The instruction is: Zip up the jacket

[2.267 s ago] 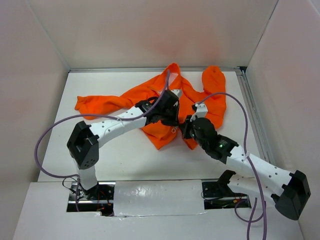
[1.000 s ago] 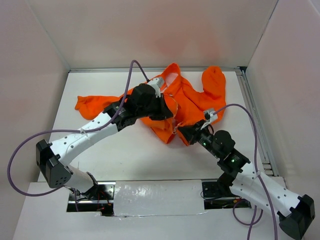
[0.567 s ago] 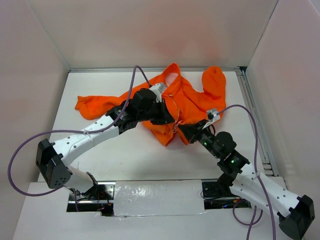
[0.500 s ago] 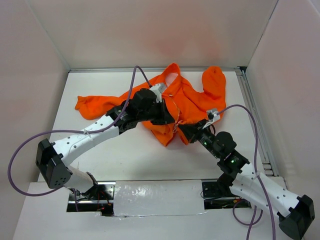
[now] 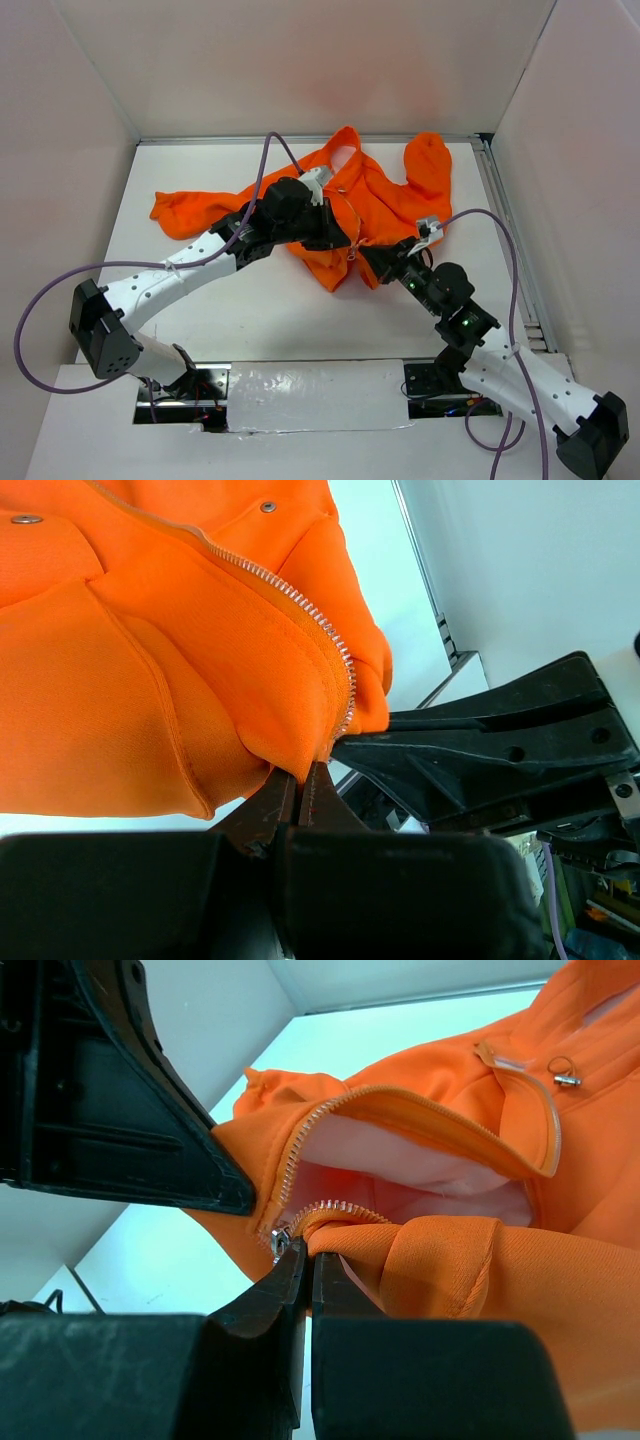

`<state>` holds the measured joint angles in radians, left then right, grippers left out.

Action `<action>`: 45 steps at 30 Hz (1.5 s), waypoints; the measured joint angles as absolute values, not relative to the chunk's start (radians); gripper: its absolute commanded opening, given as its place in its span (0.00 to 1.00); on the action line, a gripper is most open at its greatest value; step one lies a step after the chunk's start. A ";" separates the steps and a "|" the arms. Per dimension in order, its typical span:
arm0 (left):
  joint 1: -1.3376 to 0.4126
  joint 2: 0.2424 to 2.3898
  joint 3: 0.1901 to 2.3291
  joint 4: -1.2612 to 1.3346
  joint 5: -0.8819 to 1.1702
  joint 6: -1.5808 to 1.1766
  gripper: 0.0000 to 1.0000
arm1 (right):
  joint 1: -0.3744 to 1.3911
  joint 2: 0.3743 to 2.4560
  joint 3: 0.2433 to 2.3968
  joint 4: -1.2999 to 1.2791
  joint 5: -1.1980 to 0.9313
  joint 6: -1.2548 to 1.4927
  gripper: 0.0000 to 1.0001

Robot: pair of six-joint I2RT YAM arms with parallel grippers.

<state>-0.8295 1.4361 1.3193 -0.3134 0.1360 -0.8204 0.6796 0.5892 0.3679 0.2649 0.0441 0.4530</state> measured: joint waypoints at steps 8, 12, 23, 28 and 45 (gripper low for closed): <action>-0.830 1.436 1.319 -0.313 0.134 -0.838 0.00 | 0.676 0.572 0.368 0.267 0.039 0.455 0.00; -0.829 1.436 1.319 -0.314 0.127 -0.845 0.00 | 0.676 0.572 0.368 0.266 0.036 0.456 0.00; -0.829 1.436 1.319 -0.313 0.113 -0.844 0.00 | 0.676 0.570 0.368 0.260 0.022 0.456 0.00; -0.829 1.436 1.319 -0.313 0.113 -0.844 0.00 | 0.676 0.571 0.368 0.258 0.022 0.457 0.00; -0.827 1.433 1.285 -0.274 0.124 -0.841 0.00 | 0.669 0.595 0.374 0.260 0.043 0.494 0.00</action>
<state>-0.8272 1.4330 1.2846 -0.2745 0.1242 -0.8413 0.6689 0.5949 0.3744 0.2596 0.0433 0.4942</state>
